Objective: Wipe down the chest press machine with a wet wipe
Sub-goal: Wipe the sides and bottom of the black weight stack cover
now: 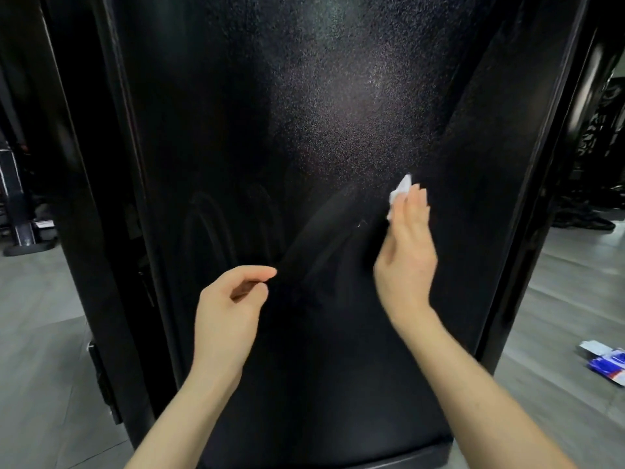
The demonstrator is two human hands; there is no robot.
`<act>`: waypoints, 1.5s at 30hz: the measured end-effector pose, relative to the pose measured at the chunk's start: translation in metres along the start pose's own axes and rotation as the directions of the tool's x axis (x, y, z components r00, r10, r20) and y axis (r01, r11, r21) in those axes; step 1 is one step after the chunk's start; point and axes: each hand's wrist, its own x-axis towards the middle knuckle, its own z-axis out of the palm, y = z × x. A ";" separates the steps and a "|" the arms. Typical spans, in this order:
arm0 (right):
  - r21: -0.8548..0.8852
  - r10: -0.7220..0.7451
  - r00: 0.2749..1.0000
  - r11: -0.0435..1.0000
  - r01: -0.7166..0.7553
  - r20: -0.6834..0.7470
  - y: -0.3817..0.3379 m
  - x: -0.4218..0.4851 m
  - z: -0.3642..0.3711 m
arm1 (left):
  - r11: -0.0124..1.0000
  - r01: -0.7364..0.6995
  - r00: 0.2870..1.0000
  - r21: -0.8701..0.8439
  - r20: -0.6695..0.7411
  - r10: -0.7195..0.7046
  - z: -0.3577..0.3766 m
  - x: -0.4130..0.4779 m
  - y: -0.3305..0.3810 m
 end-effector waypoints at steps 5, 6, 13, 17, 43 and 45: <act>0.110 -0.440 0.678 0.875 0.472 0.589 -0.027 -0.092 0.008 | 0.989 -0.104 0.986 0.108 -0.119 0.117 -0.015 0.009 -0.012; 0.090 -0.501 0.618 0.815 0.573 0.605 -0.023 -0.095 0.008 | 0.975 -0.141 0.974 0.172 -0.151 0.168 -0.020 0.010 -0.015; -0.232 -0.141 0.962 0.953 0.197 0.236 -0.034 0.012 0.019 | 0.816 -0.087 0.877 0.572 -0.345 0.335 -0.057 0.010 -0.045; -0.072 -0.470 0.749 0.824 0.562 0.468 -0.068 -0.049 0.037 | 0.814 -0.062 0.900 0.578 -0.320 0.296 -0.060 0.012 -0.058; -0.091 -0.488 0.780 0.823 0.561 0.393 -0.151 -0.012 0.074 | 0.978 -0.030 0.993 0.209 -0.105 0.053 -0.079 0.003 -0.081; -0.018 -0.610 0.607 0.697 0.717 0.509 -0.140 -0.059 0.077 | 0.958 -0.069 0.984 0.277 -0.137 0.110 -0.085 0.005 -0.077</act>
